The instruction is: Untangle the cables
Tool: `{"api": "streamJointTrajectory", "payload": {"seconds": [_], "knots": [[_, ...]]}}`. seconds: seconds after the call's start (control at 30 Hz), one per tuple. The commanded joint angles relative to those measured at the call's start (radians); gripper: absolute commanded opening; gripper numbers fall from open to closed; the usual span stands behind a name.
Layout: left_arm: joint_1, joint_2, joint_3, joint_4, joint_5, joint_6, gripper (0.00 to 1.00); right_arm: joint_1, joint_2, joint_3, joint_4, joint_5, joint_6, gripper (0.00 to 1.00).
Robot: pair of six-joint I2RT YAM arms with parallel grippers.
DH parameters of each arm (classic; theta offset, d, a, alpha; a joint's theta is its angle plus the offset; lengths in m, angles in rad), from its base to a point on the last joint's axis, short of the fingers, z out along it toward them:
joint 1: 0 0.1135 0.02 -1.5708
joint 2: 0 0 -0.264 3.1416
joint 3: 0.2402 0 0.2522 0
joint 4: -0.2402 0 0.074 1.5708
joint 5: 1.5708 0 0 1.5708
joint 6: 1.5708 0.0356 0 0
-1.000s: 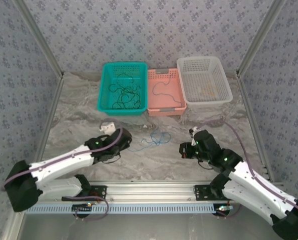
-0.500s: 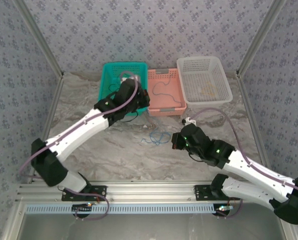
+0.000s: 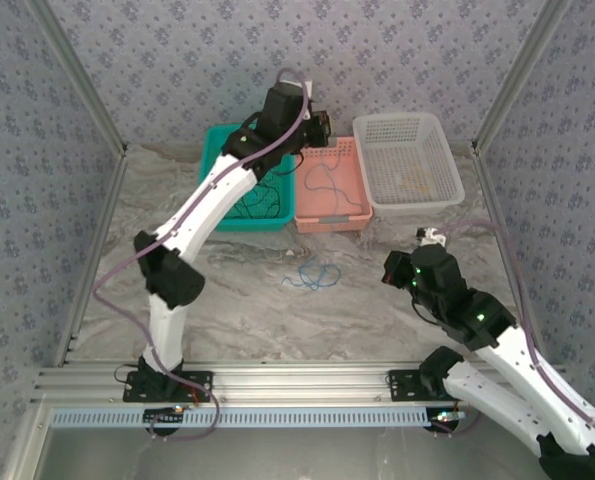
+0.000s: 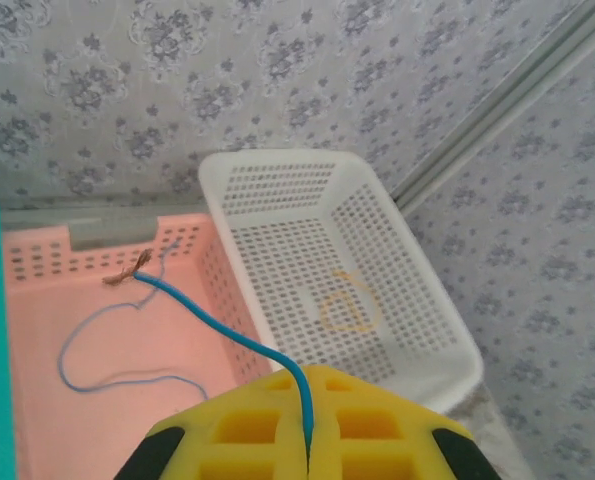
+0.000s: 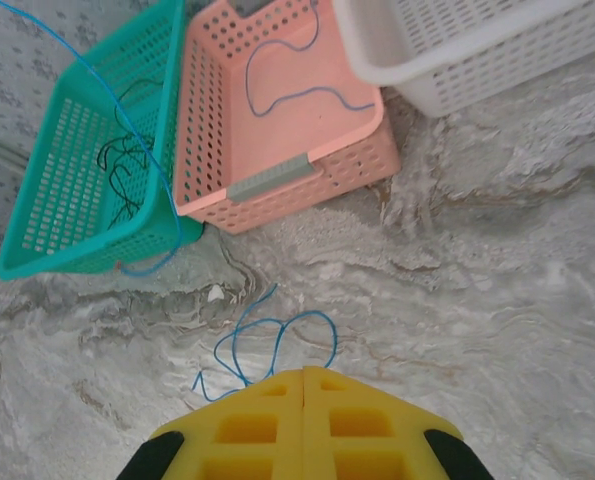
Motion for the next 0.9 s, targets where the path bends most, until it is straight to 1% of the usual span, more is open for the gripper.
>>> {"api": "streamJointTrajectory", "payload": {"seconds": [0.0,0.07,0.13,0.4,0.57,0.6,0.63,0.67,0.73,0.77,0.8,0.83,0.87], "knots": [[0.031,0.172,0.279,-0.223,-0.008,0.114,0.0,-0.021,-0.044,0.031,-0.089,0.012,-0.044,0.0],[0.05,0.273,0.436,-0.273,0.013,0.122,0.0,-0.031,-0.058,0.028,-0.103,0.007,-0.056,0.0],[0.064,0.342,0.512,-0.271,0.038,0.125,0.0,-0.043,-0.061,0.023,-0.106,-0.005,-0.069,0.0],[0.084,0.439,0.47,-0.163,0.052,0.114,0.0,-0.085,-0.059,-0.031,-0.061,-0.06,-0.068,0.0],[0.084,0.499,0.47,-0.153,0.106,0.097,0.0,-0.103,-0.047,-0.065,-0.03,-0.086,-0.065,0.0],[0.083,0.507,0.47,-0.154,0.123,0.094,0.07,-0.107,-0.042,-0.068,-0.026,-0.089,-0.065,0.0],[0.082,0.512,0.47,-0.159,0.136,0.091,0.2,-0.111,-0.04,-0.071,-0.025,-0.094,-0.065,0.0],[0.081,0.514,0.47,-0.16,0.149,0.091,0.27,-0.115,-0.038,-0.072,-0.021,-0.096,-0.065,0.0],[0.078,0.507,0.471,-0.168,0.166,0.098,0.37,-0.118,-0.038,-0.072,-0.02,-0.096,-0.065,0.0],[0.075,0.5,0.471,-0.174,0.16,0.102,0.45,-0.121,-0.038,-0.072,-0.02,-0.097,-0.065,0.0],[0.071,0.49,0.471,-0.184,0.152,0.105,0.56,-0.122,-0.036,-0.072,-0.021,-0.098,-0.065,0.0],[0.068,0.479,0.47,-0.194,0.14,0.105,0.66,-0.125,-0.036,-0.071,-0.022,-0.099,-0.065,0.0],[0.065,0.468,0.47,-0.202,0.126,0.105,0.71,-0.125,-0.036,-0.071,-0.021,-0.101,-0.065,0.0]]}}
